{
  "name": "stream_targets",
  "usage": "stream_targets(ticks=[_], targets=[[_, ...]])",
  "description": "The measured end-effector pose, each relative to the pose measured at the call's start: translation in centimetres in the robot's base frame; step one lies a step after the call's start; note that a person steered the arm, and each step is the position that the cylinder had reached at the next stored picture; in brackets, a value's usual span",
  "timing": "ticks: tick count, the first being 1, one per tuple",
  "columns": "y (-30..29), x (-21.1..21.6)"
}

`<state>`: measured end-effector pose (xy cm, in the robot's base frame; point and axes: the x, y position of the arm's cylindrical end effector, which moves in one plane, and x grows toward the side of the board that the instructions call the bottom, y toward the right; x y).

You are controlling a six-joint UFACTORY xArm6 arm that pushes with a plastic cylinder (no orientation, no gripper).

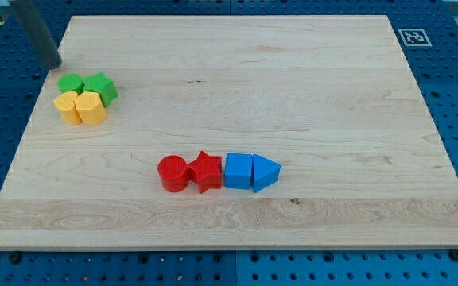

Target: Move your arm towards the center left

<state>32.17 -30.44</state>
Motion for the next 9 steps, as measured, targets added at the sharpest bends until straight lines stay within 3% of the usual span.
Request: stream_targets(ticks=[7, 9], targets=[[0.0, 5.9], [0.1, 5.2]])
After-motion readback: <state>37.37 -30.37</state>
